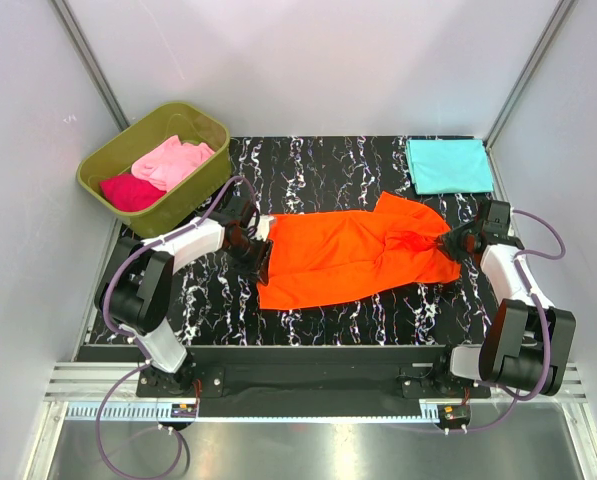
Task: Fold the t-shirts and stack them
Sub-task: Flatten the tshirt out
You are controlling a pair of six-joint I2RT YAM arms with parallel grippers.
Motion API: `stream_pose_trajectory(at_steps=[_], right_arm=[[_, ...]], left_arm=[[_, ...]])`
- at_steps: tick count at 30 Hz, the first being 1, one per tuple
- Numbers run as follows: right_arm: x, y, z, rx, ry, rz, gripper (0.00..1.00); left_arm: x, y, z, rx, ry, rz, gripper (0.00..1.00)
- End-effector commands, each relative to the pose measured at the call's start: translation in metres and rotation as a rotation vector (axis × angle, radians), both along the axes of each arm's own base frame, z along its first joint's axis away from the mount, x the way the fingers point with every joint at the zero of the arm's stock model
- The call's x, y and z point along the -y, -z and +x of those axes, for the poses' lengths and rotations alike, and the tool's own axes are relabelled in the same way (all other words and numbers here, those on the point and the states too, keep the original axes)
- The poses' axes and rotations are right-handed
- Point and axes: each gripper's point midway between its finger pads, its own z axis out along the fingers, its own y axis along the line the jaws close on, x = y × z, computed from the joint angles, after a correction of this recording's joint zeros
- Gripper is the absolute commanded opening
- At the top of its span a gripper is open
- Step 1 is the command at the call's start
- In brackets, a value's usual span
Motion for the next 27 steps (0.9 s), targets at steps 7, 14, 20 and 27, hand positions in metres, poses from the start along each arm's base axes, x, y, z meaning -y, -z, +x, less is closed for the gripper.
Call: stream_pose_trajectory(at_steps=[7, 14, 20, 27], right_arm=[[-0.004, -0.023, 0.017, 0.069, -0.011, 0.041, 0.36], [-0.008, -0.027, 0.018, 0.079, -0.013, 0.071, 0.36], [-0.008, -0.017, 0.013, 0.052, 0.007, 0.077, 0.36], [-0.007, -0.004, 0.014, 0.011, 0.008, 0.082, 0.36]], left_arm=[[0.007, -0.009, 0.014, 0.048, 0.020, -0.020, 0.41], [0.007, -0.010, 0.014, 0.050, 0.018, -0.019, 0.41], [0.007, -0.010, 0.014, 0.051, 0.018, -0.019, 0.41], [0.008, -0.010, 0.014, 0.051, 0.019, -0.019, 0.41]])
